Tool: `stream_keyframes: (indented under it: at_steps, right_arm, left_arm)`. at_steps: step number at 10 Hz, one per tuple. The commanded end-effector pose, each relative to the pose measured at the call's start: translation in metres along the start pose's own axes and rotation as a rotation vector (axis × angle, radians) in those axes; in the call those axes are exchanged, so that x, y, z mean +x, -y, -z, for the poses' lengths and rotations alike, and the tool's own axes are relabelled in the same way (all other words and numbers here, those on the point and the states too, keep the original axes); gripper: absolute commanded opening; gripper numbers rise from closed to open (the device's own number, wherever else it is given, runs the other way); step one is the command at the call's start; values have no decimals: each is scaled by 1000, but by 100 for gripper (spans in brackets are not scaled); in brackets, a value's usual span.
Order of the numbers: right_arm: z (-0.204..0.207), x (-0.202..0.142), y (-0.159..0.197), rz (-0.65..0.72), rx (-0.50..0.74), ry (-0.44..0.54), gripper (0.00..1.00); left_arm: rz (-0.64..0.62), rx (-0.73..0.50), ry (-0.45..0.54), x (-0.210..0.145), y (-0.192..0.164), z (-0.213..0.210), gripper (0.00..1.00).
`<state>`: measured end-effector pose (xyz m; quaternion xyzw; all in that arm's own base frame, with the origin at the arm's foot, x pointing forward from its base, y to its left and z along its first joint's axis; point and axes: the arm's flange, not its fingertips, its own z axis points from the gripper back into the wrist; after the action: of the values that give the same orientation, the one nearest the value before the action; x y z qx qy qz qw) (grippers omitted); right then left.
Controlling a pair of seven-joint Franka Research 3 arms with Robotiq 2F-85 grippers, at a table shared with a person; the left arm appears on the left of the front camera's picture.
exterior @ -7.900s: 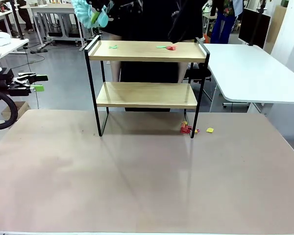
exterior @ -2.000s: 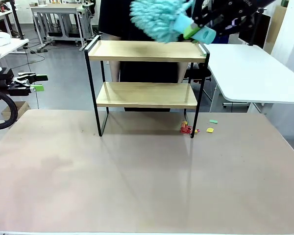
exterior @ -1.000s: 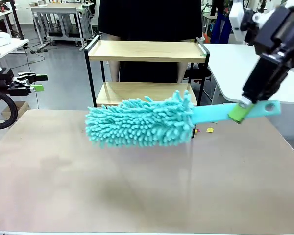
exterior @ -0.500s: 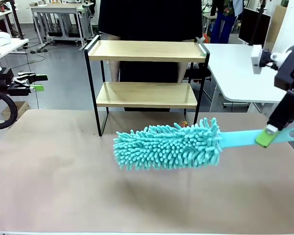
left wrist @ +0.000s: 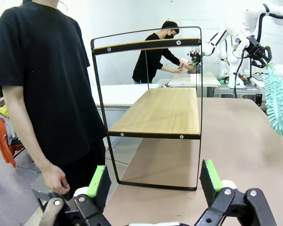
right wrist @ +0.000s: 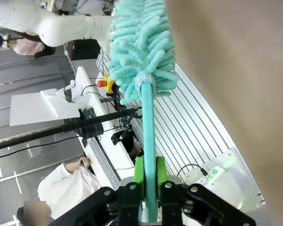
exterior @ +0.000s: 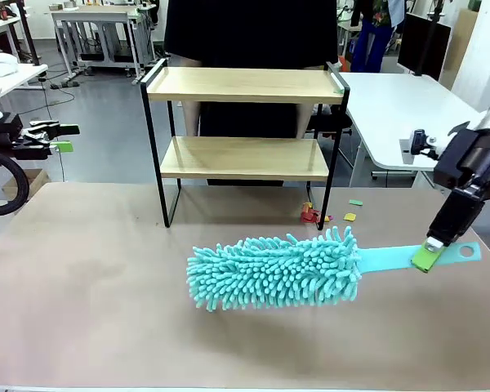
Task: Clean the shelf.
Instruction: Clean the specific section of the Shelf indicated by the human with the Duster, then hand the Duster back to the human.
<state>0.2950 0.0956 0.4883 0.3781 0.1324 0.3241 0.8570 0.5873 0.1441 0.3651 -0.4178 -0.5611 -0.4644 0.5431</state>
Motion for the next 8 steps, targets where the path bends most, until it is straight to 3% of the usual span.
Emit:
stream_keyframes:
  at_steps: [1,8]
  right_arm:
    - [-5,-4,-7,-15,-26,10,13]
    - [-5,-4,-7,-15,-26,10,13]
  left_arm:
    - [11,-5,-6,2,3,0,100]
    - [11,-5,-6,2,3,0,100]
